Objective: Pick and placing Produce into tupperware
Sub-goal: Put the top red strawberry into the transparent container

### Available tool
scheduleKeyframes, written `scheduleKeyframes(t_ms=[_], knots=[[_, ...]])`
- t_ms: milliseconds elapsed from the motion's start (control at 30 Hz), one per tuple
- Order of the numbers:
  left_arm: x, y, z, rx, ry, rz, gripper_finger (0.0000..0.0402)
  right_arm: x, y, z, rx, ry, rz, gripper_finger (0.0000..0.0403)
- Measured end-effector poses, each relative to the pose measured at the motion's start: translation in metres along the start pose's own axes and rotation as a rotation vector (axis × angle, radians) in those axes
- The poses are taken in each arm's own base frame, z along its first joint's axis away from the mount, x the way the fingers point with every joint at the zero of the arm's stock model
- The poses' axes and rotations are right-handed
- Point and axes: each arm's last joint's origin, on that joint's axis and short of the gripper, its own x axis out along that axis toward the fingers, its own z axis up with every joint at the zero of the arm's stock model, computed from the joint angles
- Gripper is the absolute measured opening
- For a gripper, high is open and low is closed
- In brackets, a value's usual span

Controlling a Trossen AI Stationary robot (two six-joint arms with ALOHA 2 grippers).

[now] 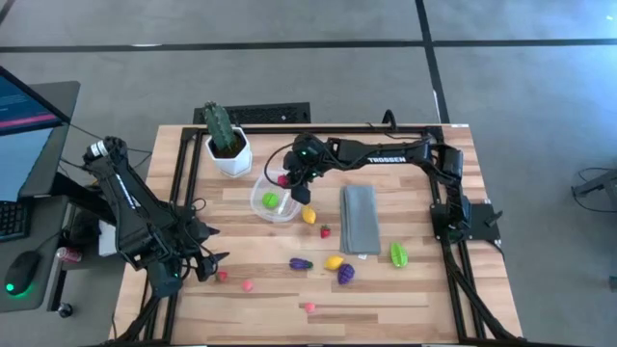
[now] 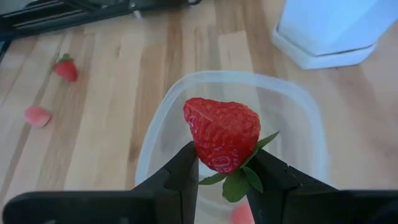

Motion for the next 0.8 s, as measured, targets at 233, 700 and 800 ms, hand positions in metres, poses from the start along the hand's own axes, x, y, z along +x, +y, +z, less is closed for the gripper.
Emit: scheduleKeyframes(t_ms=[233,700,800], knots=[[0.000,0.001,0.000,0.014,-0.013,0.008,0.0343,0.000,0.000,-0.001,0.009,0.010,-0.015,0.0134],[0.000,0.002,0.000,0.024,-0.015,0.018,0.0343,0.006,0.005,-0.011,0.063,0.042,-0.008,0.0134],[0.000,0.002,0.000,0.023,-0.015,0.018,0.0343,0.010,0.011,-0.016,0.057,0.054,-0.004,0.0134]])
